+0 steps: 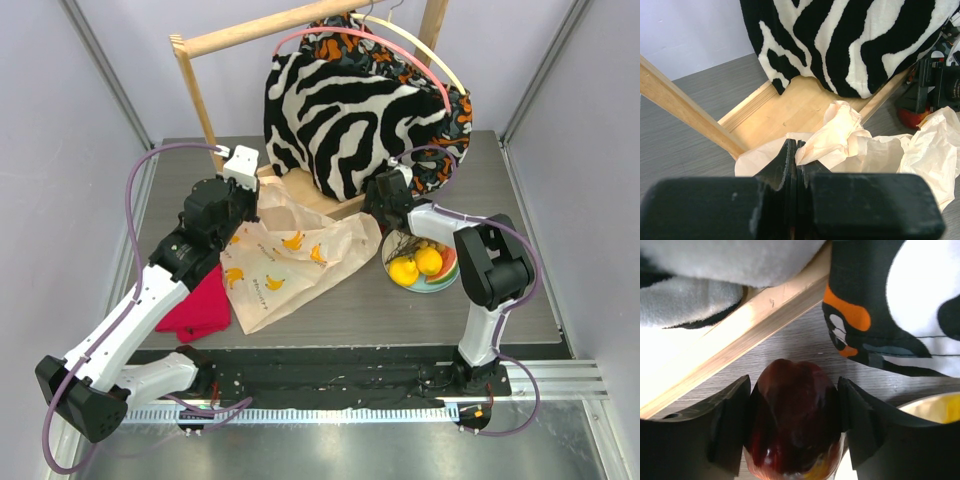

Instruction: Place the fruits into the plastic bag

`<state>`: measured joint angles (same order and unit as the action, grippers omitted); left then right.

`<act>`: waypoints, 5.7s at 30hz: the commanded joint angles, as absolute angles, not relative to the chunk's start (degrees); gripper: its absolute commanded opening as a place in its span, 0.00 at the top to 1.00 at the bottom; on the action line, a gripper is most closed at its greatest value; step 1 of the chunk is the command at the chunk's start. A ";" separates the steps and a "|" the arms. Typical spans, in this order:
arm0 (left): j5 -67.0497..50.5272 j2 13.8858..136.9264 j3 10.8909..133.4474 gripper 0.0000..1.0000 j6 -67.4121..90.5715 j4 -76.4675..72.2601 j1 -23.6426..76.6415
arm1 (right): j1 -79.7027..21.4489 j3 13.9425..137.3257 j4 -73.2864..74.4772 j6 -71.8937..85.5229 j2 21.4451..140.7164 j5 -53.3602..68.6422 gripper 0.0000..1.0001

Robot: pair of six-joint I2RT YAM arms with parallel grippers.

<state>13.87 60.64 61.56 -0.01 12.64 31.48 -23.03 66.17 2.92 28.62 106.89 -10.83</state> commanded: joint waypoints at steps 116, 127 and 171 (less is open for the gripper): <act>12.30 58.80 62.84 1.00 0.62 9.93 31.29 | -51.24 75.23 -9.32 21.27 104.24 -4.48 0.12; 12.22 58.62 62.93 1.00 0.62 9.84 31.38 | -51.15 62.86 -25.97 20.57 90.99 -5.28 0.13; 10.72 59.85 63.19 1.00 1.58 10.37 31.46 | -38.14 53.61 42.10 31.99 65.82 -30.76 0.43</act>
<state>11.66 59.94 61.58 0.71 12.64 31.48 -37.74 53.65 39.66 30.00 64.20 -28.12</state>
